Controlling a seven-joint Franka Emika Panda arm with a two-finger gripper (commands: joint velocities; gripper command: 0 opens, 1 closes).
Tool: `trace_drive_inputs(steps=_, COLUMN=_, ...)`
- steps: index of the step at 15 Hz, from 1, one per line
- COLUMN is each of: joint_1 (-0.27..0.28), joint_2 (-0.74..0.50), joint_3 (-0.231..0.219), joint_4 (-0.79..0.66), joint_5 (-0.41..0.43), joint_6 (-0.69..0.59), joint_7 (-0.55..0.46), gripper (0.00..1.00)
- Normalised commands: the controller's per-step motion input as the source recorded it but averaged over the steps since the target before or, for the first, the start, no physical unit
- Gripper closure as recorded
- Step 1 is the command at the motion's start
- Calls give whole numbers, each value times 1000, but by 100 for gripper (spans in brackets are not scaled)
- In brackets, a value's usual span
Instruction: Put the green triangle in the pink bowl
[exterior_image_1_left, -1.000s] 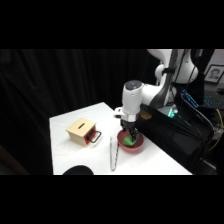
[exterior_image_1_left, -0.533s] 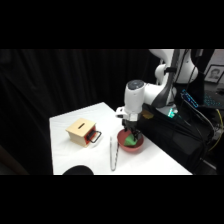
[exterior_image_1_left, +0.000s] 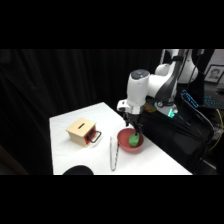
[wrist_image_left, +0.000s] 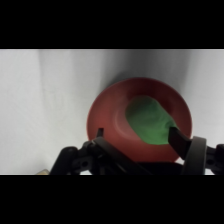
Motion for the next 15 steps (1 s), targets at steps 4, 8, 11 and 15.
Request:
trace_drive_inputs(steps=4, joint_1=-71, joint_2=-355, joint_3=96, joint_4=-43, joint_5=91, joint_6=-251, joint_7=-50, gripper=0)
trace_drive_inputs(steps=8, joint_1=-83, joint_2=-353, joint_3=111, joint_4=-46, joint_5=120, joint_6=-257, joint_7=-78, gripper=0)
trace_drive_inputs(steps=11, joint_1=-89, joint_2=-350, joint_3=117, joint_4=-49, joint_5=121, joint_6=-254, joint_7=-91, gripper=0)
trace_drive_inputs(steps=15, joint_1=-96, joint_2=-324, joint_3=108, joint_4=-48, joint_5=133, joint_6=-195, joint_7=-124, gripper=0)
